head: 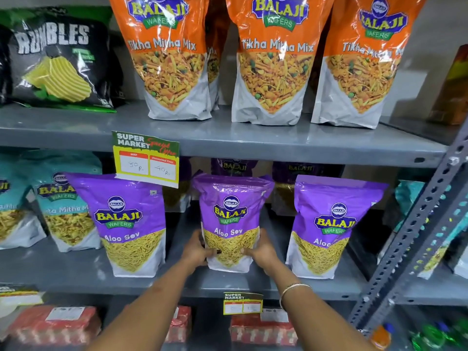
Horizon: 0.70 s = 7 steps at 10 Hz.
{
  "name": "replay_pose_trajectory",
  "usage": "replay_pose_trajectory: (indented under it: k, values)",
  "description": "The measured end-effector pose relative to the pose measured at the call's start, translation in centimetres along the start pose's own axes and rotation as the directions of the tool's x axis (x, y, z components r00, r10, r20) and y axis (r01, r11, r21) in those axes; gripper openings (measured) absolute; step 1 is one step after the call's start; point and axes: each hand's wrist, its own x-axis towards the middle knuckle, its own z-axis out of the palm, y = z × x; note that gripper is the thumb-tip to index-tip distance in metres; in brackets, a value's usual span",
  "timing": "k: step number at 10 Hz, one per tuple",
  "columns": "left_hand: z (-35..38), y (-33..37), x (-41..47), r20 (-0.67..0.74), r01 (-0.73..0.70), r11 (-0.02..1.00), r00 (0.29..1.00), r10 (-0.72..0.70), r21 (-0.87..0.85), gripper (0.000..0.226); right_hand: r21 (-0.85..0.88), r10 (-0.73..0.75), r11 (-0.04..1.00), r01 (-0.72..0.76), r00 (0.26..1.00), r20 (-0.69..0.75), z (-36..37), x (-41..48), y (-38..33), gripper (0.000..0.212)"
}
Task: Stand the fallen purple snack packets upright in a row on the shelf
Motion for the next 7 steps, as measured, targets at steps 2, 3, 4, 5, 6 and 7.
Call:
replay_pose_trajectory:
  k: [2,3,4,5,6,7]
  values:
    - [0.6,0.4,-1.1,-0.042,0.002,1.000,0.999,-0.003,-0.021,0.046,-0.016,0.015,1.000,-0.015,1.000,0.008,-0.4,-0.1,0.3,0.061]
    - [1.3,0.6,-1.9,-0.076,-0.007,1.000,0.997,0.009,0.023,0.046,-0.041,0.011,0.999,-0.010,1.000,0.016,-0.9,-0.2,0.5,0.069]
    - [1.5,0.5,-2.3,-0.097,-0.020,1.000,0.995,0.021,0.010,0.046,-0.037,0.013,0.999,-0.012,1.000,0.026,-1.1,-0.4,0.4,0.070]
    - [1.1,0.4,-2.6,-0.100,-0.005,1.000,0.995,0.002,-0.027,0.051,-0.017,0.011,1.000,-0.010,0.999,0.049,-0.9,-0.3,0.6,0.069]
    - [0.9,0.1,-2.9,-0.096,0.017,1.000,0.995,-0.019,-0.020,0.059,-0.026,0.002,1.000,0.000,0.997,0.082,-0.6,-0.4,0.5,0.067]
    - [0.8,1.2,-3.4,-0.065,0.079,0.989,0.995,-0.071,0.128,0.066,-0.023,-0.032,0.999,0.033,0.998,0.048,-0.6,-0.5,-0.1,0.065]
